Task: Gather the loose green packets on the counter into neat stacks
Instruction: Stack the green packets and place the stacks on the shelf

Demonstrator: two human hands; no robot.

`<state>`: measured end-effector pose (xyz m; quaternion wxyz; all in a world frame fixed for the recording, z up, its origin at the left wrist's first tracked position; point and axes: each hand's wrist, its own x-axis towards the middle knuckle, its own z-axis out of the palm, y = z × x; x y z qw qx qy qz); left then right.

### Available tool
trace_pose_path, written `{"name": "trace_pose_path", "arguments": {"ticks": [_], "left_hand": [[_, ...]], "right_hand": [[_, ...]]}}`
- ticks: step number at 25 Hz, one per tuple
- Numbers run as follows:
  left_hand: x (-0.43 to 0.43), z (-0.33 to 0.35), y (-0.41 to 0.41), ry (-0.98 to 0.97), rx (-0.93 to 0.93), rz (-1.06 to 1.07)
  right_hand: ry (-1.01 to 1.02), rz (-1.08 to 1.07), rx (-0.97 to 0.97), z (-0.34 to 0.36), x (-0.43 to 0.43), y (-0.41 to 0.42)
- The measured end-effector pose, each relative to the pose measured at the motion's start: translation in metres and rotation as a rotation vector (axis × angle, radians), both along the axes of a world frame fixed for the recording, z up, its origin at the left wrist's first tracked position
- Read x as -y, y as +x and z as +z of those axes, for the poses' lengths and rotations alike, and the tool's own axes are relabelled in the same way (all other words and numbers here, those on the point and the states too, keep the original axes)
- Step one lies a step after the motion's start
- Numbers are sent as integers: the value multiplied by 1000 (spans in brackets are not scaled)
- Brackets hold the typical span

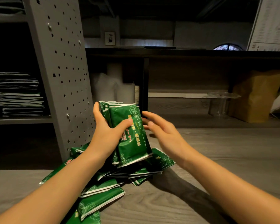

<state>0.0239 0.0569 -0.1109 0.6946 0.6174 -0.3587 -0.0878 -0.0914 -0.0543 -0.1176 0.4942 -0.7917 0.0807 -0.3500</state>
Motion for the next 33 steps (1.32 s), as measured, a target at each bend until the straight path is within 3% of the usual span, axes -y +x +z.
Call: {"name": "trace_pose_path", "arguments": {"ticks": [2,4,7,10,13,18,22,27,30,33], "left_hand": [[-3,3,4,0,-21,9],[-5,7,5,-26,-27,24],[-7,12,7,-55,-17,45],[-8,14,9,-57,-5,53],[-8,13,10,-56,4,49],[-8,13,7,-47,13,43],[-8,12,5,-21,13,36],[-6,9,5,10,6,47],[-4,6,5,-1,-8,56],[0,3,9,-16,-42,43]], "right_hand": [[-186,-238,-176,4,17,-8],[-324,-316,-462,1,24,-12],[-364,-247,-770,-7,12,-10],[-457,-186,-844,-12,4,-3],[-238,-151,-763,-12,5,-2],[-37,-233,-584,-1,22,-11],[218,-261,-279,5,36,-20],[123,-147,52,11,-3,-12],[59,38,49,3,-25,-2],[-83,-22,14,-8,-28,3]]}}
